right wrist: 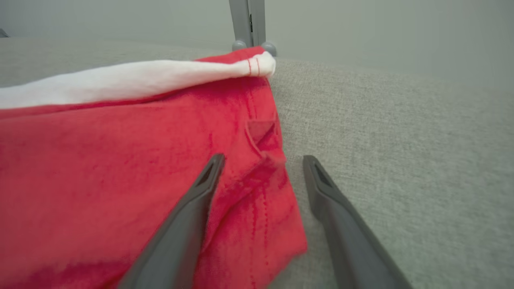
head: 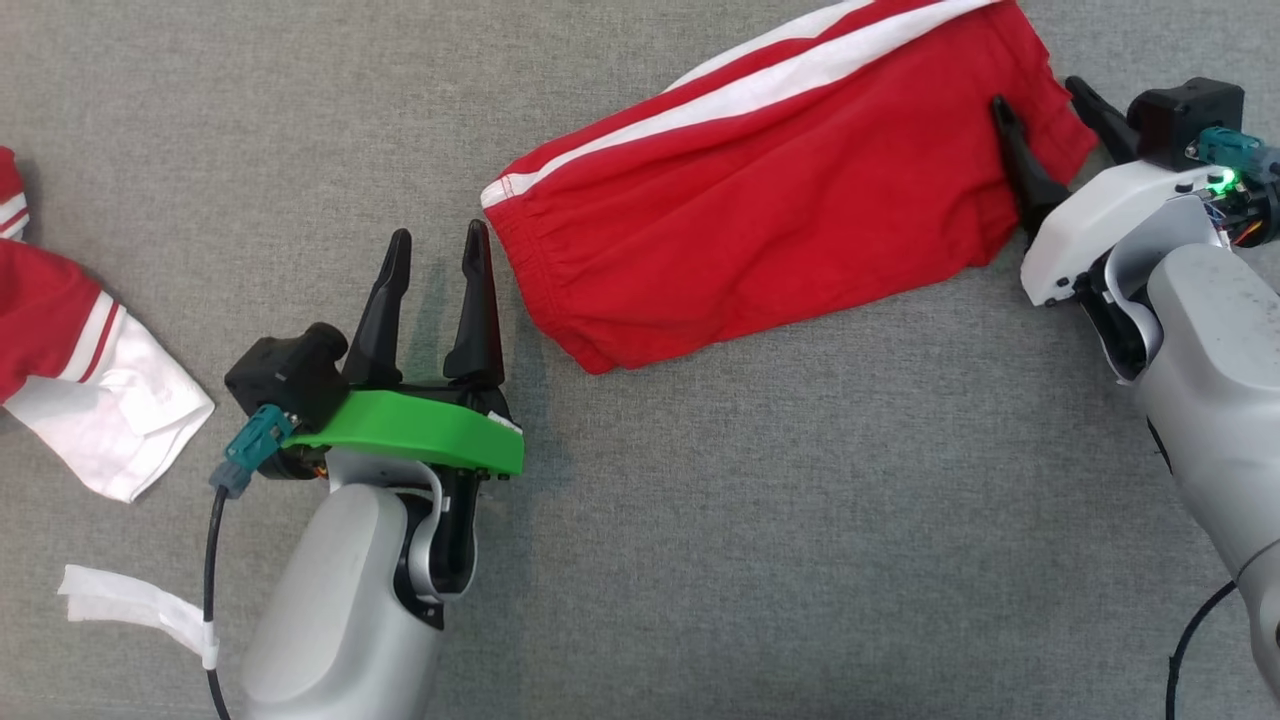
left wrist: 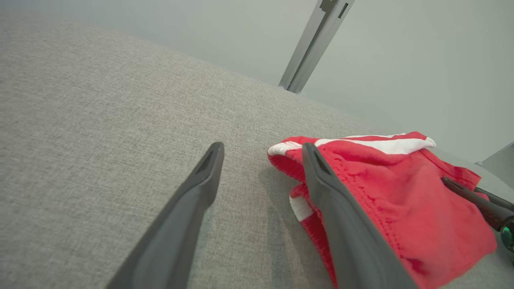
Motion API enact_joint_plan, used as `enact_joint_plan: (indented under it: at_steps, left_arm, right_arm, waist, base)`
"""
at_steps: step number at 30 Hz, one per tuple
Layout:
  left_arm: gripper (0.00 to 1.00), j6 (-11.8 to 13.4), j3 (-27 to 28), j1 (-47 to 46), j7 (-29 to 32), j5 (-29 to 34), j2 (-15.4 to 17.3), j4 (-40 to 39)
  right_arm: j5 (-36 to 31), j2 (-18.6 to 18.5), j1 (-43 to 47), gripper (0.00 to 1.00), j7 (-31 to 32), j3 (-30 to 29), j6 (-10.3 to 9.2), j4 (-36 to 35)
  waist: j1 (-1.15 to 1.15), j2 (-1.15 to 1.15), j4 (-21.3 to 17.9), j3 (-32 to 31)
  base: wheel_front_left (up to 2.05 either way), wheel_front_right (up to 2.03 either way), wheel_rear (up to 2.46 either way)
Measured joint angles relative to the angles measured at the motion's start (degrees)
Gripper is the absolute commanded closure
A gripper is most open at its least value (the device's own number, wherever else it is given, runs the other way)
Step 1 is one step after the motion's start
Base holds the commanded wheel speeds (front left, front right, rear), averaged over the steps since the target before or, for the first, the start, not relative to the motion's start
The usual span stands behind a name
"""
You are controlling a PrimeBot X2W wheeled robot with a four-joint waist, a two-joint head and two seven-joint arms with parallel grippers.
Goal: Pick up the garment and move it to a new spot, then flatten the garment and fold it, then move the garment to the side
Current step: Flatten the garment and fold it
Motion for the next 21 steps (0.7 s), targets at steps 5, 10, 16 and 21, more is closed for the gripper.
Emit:
enact_joint_plan:
  at_steps: [5, 10, 16, 21]
  left_arm:
    - [0.00, 0.4, 0.3, 0.9, 0.0, 1.2, 0.0, 0.6]
    - [0.00, 0.6, 1.5, 3.1, 0.0, 2.6, 0.0, 1.4]
    - [0.00, 0.7, 3.3, 7.0, 0.0, 3.6, 0.0, 2.4]
    - [0.00, 0.5, 4.3, 10.7, 0.0, 4.0, 0.0, 3.2]
  right_arm:
    - [1.5, 0.7, 0.2, 1.00, 0.3, -0.4, 0.00, 3.2]
    - [4.4, 1.6, 3.7, 1.00, -1.6, -2.5, 0.02, 4.7]
    - [7.8, 2.0, 10.5, 1.00, -2.1, -6.0, 0.05, 3.9]
    - [8.8, 1.4, 18.1, 1.00, -2.1, -8.8, 0.05, 0.6]
  waist:
    - [0.00, 0.00, -0.1, -1.2]
    - [0.00, 0.00, -0.6, -3.6]
    - [0.00, 0.00, -1.9, -7.2]
    - [0.00, 0.00, -3.0, -10.7]
  base:
    - [0.00, 0.00, 0.00]
    - [0.00, 0.00, 0.00]
    - [0.00, 0.00, 0.00]
    - [0.00, 0.00, 0.00]
